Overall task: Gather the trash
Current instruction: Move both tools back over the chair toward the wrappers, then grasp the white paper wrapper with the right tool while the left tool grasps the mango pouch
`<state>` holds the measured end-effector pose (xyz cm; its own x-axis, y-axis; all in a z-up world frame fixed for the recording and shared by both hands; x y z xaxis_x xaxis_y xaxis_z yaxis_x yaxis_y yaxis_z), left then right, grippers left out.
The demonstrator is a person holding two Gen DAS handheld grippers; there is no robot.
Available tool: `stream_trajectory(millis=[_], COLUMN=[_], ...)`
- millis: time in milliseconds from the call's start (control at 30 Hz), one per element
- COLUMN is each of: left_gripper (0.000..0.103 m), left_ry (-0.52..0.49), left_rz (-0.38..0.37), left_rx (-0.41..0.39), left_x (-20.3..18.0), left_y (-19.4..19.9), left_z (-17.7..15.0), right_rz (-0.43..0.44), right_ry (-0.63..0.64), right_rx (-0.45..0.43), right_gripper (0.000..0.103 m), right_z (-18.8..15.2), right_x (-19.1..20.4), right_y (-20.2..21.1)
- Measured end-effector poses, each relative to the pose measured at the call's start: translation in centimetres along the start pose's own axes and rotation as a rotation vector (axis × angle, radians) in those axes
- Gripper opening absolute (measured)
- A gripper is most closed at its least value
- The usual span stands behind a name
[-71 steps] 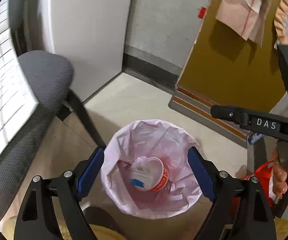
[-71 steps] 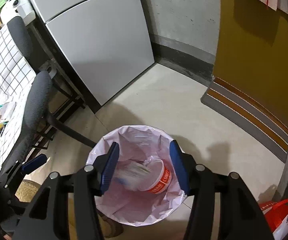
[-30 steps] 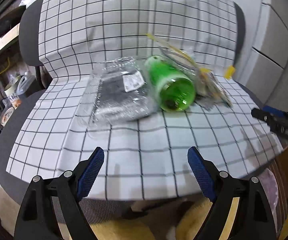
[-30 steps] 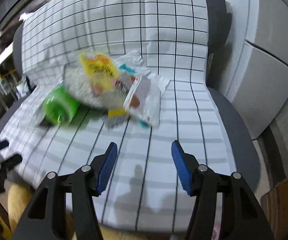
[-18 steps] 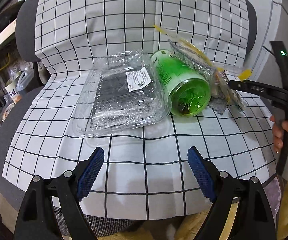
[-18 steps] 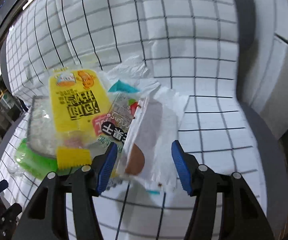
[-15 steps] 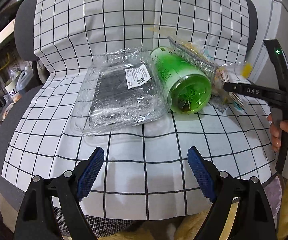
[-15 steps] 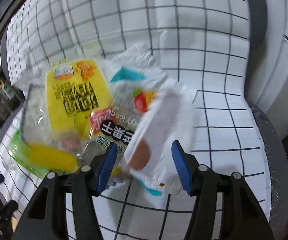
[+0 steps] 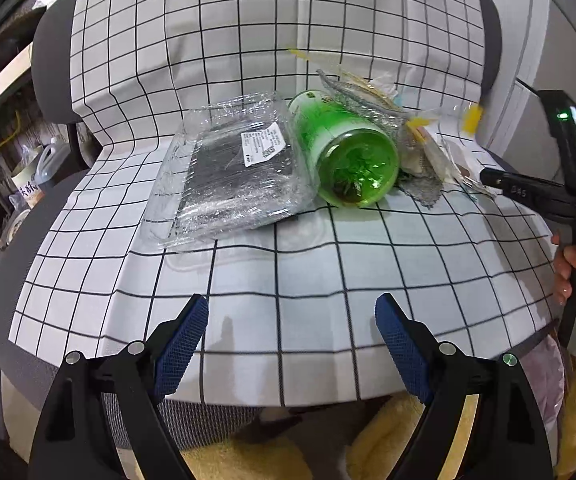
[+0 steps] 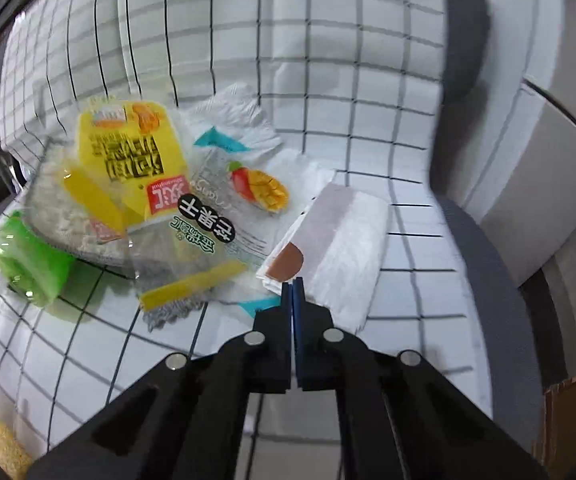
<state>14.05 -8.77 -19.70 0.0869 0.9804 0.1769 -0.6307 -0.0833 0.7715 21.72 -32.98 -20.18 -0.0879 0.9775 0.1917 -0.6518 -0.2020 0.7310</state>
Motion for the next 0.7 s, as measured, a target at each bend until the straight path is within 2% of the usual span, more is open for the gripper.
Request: stream_trajectory(millis=[133,200,267,300,333,367,500,667,700], left_gripper=[0.085,0.085,0.085,0.085,0.085,0.085,0.085,0.085,0.085], left_ry=[-0.019,-0.022,-0.021,-0.019,-0.019,-0.017,-0.013,-0.007,-0.003], left_rz=[-0.004,-0.006,-0.004,-0.002,0.000,0.004,0.007,0.016,0.017], left_rx=[-0.012,-0.018,-0.026,-0.030,-0.032,-0.035,-0.036,-0.016,-0.013], left_x=[-0.7,-1.1,-1.4,-1.5,-1.4,-1.4,-1.4,-0.8,-0.6], left_y=[0.9,1.4,1.7,1.8,1.8,1.8,1.7,0.8,0.6], left_z=[-0.5,-0.6,-0.3,-0.1,0.1,0.3,0.7,0.7,0.6], right_rz=[0.068,0.064,0.032,0.033,0.057,0.090,0.122,0.054,0.037], right_ry=[0.011,0.034,0.043,0.032,0.016,0.009,0.090,0.212,0.231], right_rx=[-0.006,-0.014,-0.009,-0.013,-0.018,-0.025,-0.002,0.060,0.067], right_gripper=[0.002,0.004,0.024,0.030,0.042,0.044,0.044,0.044,0.041], right_z=[-1.1,-1.4,-1.6,-1.3,-1.2,-1.1,-1.0,-0.8,-0.8], right_x=[0.6,0.5,-0.2,-0.6,-0.7,-0.5,1.3,3.2,3.4], right_y=[2.5,3.2,3.4,3.3,3.3,3.1,1.4,-2.3,-2.9])
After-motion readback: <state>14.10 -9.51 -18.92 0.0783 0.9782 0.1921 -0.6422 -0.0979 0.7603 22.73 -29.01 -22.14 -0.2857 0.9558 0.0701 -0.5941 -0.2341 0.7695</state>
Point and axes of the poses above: each gripper's, at about its wrist camera, not at the fingertips, and y roughly against the way its jaws point, x to its left, z to its top, the point moved 9 cm from there along -y, roughly the way its jaws point, and after that the axes turned 13 degrees about z, right-handed, at the moved point
